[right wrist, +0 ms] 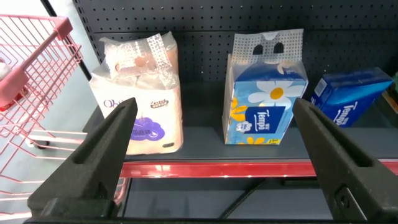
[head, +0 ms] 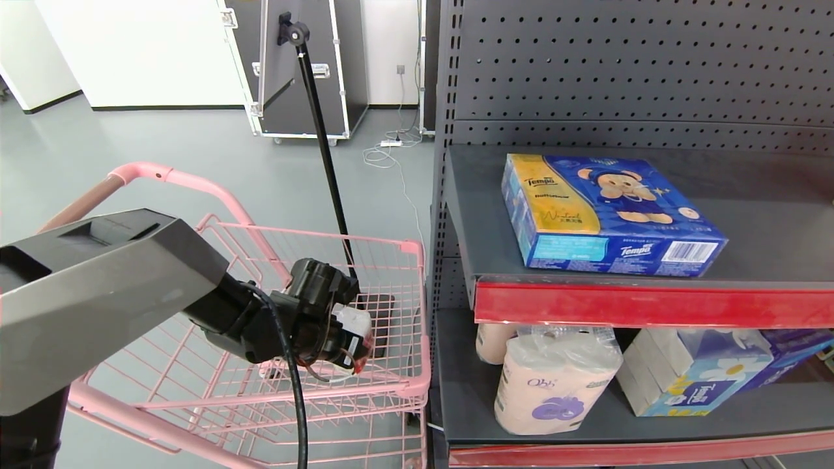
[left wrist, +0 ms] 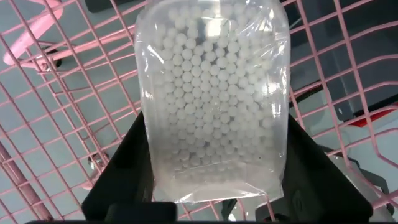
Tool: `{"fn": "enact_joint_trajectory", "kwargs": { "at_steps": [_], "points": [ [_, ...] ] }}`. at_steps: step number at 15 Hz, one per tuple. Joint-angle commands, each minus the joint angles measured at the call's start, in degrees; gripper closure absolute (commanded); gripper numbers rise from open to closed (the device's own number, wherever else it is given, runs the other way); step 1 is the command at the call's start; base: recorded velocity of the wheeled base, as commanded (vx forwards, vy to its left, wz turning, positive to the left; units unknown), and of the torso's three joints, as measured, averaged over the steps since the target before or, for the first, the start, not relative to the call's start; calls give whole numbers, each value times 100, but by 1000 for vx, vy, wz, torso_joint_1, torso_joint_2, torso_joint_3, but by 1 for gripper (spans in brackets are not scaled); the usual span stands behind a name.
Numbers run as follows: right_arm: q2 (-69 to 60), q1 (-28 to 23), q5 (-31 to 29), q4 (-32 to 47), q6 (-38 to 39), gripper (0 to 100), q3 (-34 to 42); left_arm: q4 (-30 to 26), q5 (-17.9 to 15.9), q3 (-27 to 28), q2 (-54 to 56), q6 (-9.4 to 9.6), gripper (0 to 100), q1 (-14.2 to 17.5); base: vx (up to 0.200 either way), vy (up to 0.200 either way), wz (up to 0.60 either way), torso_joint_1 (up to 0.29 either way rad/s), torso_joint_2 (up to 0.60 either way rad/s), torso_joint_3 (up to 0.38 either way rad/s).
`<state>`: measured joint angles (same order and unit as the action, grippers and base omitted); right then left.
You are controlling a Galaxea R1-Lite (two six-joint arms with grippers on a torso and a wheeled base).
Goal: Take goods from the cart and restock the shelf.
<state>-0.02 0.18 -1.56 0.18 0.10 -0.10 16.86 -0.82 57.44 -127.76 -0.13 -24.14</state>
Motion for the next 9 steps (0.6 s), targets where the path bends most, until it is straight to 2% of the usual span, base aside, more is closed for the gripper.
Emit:
{"fn": "enact_joint_trajectory", "kwargs": {
  "at_steps": [1,6,9],
  "points": [
    [2,-1,-2,-1,-1,0,1,2,-6,13,-12,-4,100,-3,0,0,0,0,0,0],
    [2,-1,-2,-1,-1,0,1,-16,11,-40,357,-13,100,-3,0,0,0,0,0,0],
    [2,-1,-2,-1,-1,0,1,-86,20,-84,946,-4,100,155,0,0,0,0,0,0]
  ]
}}
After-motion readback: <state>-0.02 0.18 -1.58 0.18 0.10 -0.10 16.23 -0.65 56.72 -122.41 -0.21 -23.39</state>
